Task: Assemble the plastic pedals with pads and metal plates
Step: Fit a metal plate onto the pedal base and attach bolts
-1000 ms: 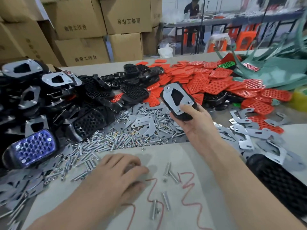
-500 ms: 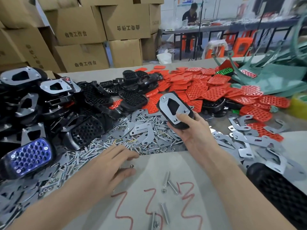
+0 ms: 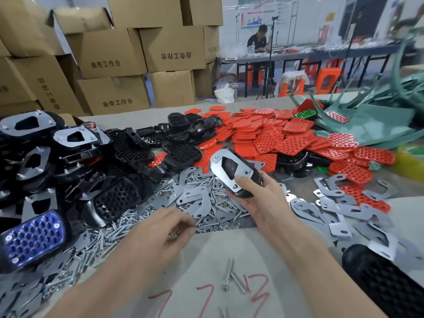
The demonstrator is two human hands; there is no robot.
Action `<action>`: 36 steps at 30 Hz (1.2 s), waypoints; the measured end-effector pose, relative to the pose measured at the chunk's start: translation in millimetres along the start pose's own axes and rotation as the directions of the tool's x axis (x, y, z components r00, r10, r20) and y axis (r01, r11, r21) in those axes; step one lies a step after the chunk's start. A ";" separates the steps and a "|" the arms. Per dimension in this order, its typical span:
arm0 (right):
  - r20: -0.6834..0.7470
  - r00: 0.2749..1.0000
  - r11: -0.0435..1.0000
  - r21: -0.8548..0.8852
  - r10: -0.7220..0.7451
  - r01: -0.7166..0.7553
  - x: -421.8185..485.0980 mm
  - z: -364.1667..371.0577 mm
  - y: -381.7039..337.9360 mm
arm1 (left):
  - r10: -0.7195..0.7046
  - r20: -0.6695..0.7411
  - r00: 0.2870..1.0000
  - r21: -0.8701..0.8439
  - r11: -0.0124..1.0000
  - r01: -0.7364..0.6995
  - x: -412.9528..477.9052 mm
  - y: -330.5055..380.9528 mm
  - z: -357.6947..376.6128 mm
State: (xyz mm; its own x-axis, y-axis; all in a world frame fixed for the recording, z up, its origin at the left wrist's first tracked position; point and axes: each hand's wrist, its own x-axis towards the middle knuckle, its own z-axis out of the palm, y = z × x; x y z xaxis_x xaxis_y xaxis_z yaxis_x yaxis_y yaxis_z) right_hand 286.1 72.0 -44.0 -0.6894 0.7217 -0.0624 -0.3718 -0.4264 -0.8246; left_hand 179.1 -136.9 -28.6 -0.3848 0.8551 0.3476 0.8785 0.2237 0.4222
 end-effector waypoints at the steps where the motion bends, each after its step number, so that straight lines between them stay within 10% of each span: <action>1: 0.004 1.000 0.999 -0.030 -0.015 0.015 -0.4 0.8 0.8 | -0.043 -0.080 0.996 -0.096 0.995 0.035 9.6 5.9 6.6; 14: 0.170 0.962 0.846 -0.461 -0.212 0.268 -7.9 5.6 7.8 | -0.181 -0.419 0.889 -0.418 0.908 -0.012 77.7 35.5 61.0; 36: 0.083 0.929 0.708 -0.624 -0.361 0.331 -13.4 10.3 22.4 | -0.389 -0.311 0.867 -0.660 0.745 0.097 78.3 43.4 66.2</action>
State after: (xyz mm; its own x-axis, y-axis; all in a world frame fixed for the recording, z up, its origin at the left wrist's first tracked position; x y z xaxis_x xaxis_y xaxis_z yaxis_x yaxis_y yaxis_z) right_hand 280.6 47.2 -55.8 -0.5580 0.7790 0.2860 -0.1034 0.2767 -0.9554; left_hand 205.8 -29.3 -38.4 -0.7636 0.5086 0.3977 0.4299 -0.0590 0.9009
